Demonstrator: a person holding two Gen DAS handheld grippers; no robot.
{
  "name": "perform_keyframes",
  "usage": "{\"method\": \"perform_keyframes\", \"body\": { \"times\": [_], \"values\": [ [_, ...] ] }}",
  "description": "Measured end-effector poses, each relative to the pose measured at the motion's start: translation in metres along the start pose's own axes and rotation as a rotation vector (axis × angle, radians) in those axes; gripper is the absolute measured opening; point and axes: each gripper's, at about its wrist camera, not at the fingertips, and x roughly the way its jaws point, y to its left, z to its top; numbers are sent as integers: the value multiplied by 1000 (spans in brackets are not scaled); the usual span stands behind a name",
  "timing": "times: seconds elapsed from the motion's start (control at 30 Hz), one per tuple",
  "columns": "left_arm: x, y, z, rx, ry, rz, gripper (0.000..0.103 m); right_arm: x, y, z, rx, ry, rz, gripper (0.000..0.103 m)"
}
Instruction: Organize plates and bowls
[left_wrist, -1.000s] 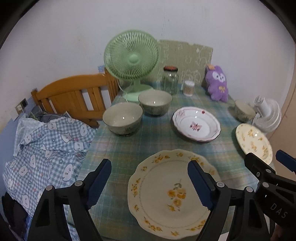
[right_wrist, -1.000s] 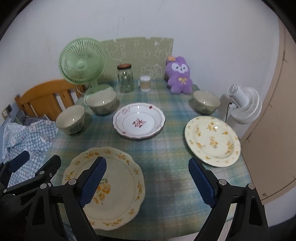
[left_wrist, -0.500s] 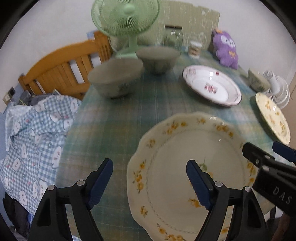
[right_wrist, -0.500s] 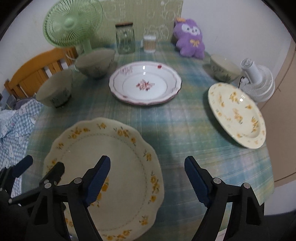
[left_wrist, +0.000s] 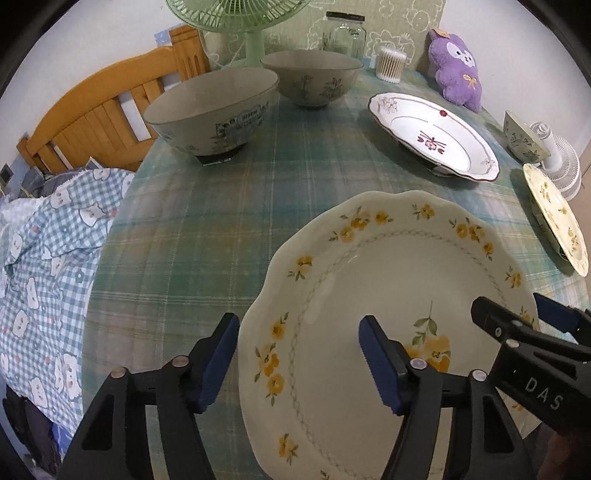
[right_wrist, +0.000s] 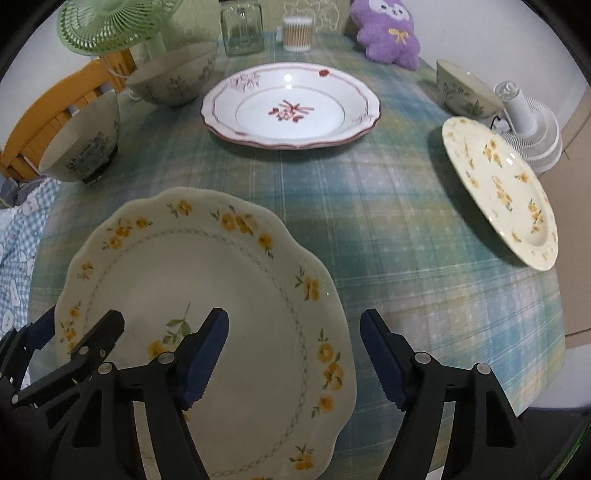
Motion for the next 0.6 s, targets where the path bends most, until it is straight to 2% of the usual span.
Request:
{"method": "perform_keyframes", "body": {
  "times": [0.13, 0.4, 0.6],
  "values": [
    [6, 2, 2, -17, 13, -22, 64, 9, 0, 2, 6, 29, 16, 68],
    [7, 1, 6, -63, 23, 0, 64, 10, 4, 6, -40, 40, 39, 66],
    [4, -17, 8, -58, 40, -2, 64, 7, -19, 12, -15, 41, 34, 66]
  ]
}}
